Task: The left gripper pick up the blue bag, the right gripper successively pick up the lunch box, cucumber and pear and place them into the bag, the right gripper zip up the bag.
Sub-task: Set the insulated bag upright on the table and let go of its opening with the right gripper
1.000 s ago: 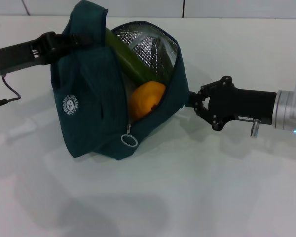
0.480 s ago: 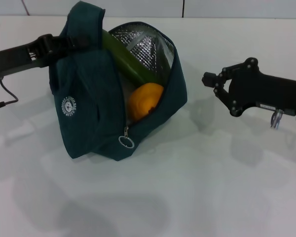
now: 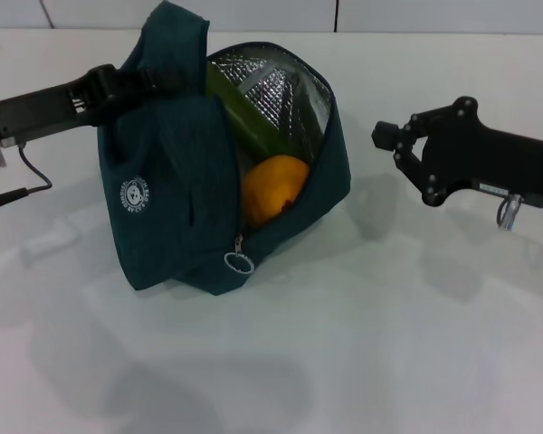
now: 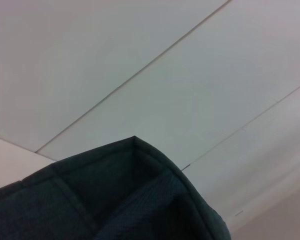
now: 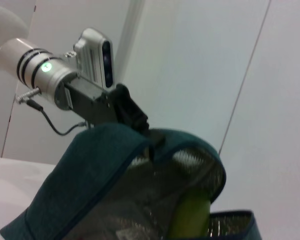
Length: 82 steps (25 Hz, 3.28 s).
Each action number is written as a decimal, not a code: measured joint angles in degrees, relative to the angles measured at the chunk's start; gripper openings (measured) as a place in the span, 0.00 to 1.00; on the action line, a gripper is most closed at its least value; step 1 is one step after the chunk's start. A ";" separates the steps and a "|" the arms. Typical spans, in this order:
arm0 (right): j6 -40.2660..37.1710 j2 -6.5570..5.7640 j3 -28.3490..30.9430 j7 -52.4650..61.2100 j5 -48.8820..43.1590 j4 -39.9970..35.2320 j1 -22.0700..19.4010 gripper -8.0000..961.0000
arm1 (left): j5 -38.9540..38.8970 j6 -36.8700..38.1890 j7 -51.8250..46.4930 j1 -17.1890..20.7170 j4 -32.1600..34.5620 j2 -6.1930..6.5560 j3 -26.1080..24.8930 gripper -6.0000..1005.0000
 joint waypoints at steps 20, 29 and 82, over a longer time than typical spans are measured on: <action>-0.74 0.42 -0.62 -1.64 0.08 10.98 4.56 0.48 | -0.21 -1.06 0.02 0.63 -0.04 0.30 -0.09 0.07; 0.27 0.73 -0.76 -3.35 0.32 14.58 7.26 0.51 | -0.57 -1.06 0.10 0.58 -0.04 0.20 -0.08 0.07; -13.66 -1.34 6.64 -12.60 10.81 -0.75 -9.36 0.06 | -1.70 2.96 6.73 -4.15 -11.25 -3.18 1.61 0.07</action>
